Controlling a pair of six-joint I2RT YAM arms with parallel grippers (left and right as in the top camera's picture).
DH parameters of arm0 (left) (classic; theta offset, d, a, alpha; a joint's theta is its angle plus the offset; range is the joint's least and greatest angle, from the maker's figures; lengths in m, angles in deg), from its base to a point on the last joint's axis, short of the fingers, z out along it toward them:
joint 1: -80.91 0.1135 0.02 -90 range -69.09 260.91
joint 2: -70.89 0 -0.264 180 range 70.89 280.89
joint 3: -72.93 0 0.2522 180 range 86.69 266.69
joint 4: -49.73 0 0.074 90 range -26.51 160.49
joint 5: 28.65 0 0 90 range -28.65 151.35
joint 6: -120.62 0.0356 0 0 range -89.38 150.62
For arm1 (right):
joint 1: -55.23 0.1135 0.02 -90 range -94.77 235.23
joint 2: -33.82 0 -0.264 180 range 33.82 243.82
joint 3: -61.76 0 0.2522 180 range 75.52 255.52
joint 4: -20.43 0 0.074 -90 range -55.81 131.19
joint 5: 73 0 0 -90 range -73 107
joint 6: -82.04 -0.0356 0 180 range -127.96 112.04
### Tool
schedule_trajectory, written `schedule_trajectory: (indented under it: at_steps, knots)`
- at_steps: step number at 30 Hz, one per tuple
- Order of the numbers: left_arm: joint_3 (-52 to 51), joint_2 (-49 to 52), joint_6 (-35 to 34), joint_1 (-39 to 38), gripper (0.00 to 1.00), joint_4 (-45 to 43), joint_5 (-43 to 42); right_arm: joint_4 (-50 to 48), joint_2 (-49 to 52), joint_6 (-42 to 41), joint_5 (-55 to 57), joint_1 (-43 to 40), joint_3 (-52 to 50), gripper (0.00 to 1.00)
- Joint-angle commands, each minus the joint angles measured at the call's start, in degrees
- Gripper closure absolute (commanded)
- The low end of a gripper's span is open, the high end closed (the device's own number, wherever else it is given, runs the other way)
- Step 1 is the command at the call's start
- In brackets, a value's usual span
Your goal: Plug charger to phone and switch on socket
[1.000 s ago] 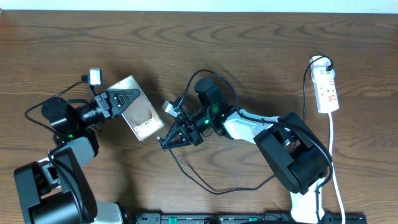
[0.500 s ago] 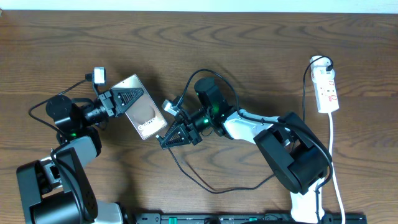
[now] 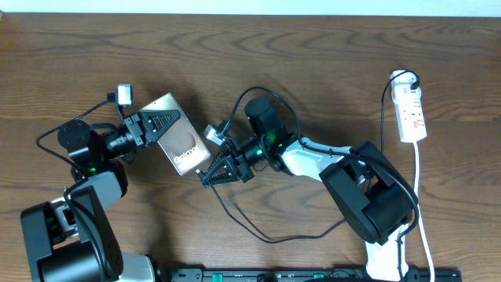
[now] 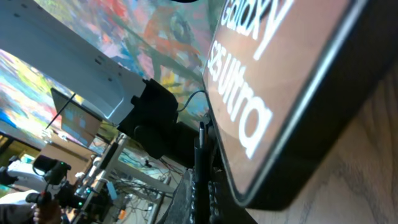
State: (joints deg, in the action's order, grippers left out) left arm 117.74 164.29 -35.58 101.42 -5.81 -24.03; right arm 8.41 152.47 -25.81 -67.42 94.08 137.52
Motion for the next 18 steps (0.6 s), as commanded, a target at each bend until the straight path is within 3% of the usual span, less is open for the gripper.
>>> schedule_trajectory:
  at_steps: [1,18]
  knots:
    - [0.24,-0.72,-0.48,-0.13,0.93,-0.66,-0.61,-0.44,-0.20,-0.42,-1.25,-0.31,0.15,0.99]
    - [0.24,-0.72,-0.50,-0.13,0.93,-0.66,-1.22,-0.42,-0.20,-1.44,0.07,-0.59,0.15,0.99]
